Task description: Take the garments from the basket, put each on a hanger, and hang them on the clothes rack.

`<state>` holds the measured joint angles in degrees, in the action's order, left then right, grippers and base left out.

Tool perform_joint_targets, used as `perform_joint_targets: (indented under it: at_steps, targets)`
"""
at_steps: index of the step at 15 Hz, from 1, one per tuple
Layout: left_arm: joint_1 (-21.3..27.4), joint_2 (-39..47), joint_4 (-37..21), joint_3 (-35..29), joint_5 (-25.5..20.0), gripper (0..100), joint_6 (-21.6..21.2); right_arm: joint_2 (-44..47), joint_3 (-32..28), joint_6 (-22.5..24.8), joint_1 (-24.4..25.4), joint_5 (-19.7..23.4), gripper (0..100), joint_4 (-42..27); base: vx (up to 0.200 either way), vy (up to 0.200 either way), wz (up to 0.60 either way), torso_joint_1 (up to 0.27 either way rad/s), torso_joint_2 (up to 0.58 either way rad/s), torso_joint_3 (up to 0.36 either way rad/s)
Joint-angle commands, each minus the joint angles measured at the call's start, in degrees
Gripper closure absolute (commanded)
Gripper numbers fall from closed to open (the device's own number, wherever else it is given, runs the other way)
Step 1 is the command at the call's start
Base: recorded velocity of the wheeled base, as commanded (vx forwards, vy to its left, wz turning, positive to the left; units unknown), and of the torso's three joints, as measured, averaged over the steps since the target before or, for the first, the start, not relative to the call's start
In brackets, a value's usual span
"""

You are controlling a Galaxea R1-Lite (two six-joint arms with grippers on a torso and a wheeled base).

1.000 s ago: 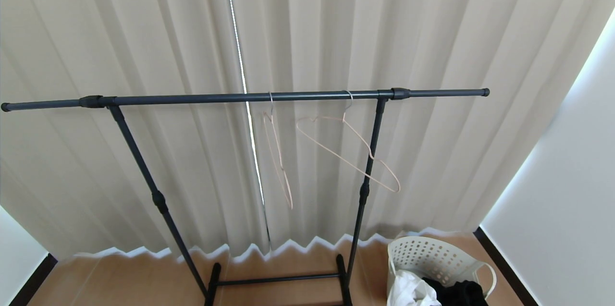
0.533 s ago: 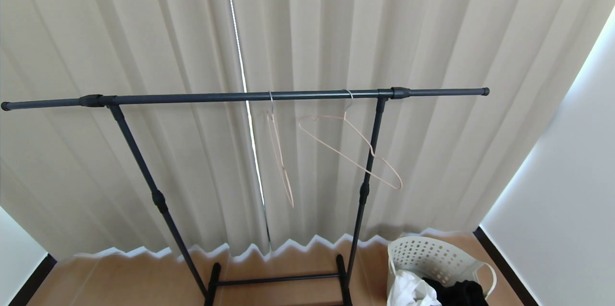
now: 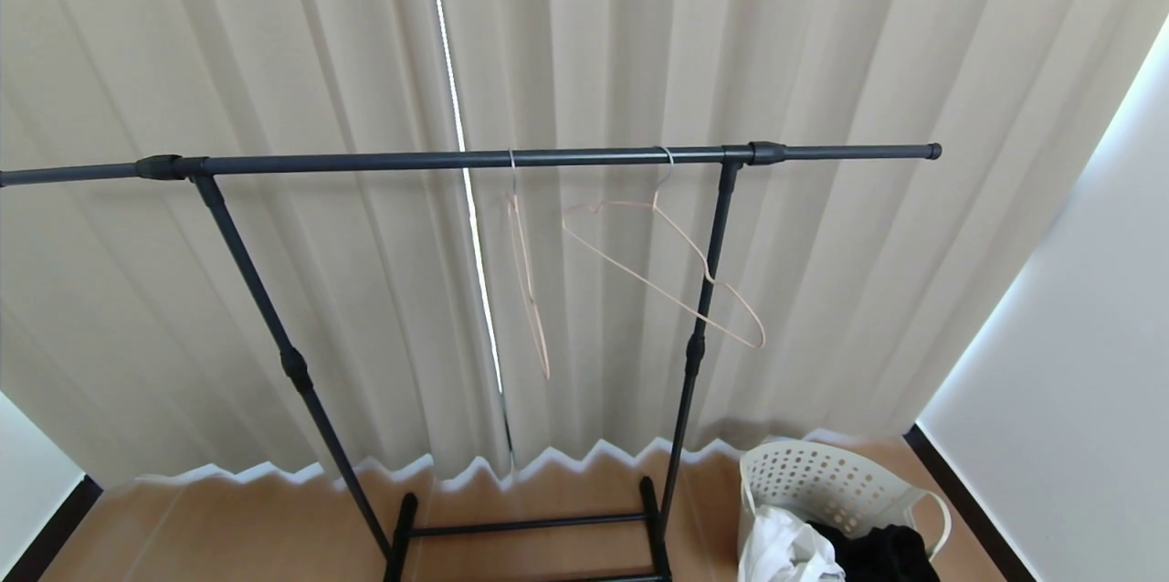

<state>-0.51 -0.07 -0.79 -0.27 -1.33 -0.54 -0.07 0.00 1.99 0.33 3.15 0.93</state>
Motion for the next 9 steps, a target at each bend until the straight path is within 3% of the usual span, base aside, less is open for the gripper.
perform_joint_targets:
  at_steps: [1, 9]
  targets:
    - [-0.02, 0.07, 0.0, 0.0, 0.01, 0, 0.01, 0.07, 0.0, 0.03, 0.02, 0.02, 0, 0.04, 0.0, 0.0, 0.0, -0.154, 0.35, 0.193]
    - [-0.02, 0.07, 0.0, 0.0, 0.01, 0, 0.01, 0.07, 0.0, 0.03, 0.02, 0.02, 0, 0.04, 0.0, 0.0, 0.0, -0.151, 0.34, 0.199]
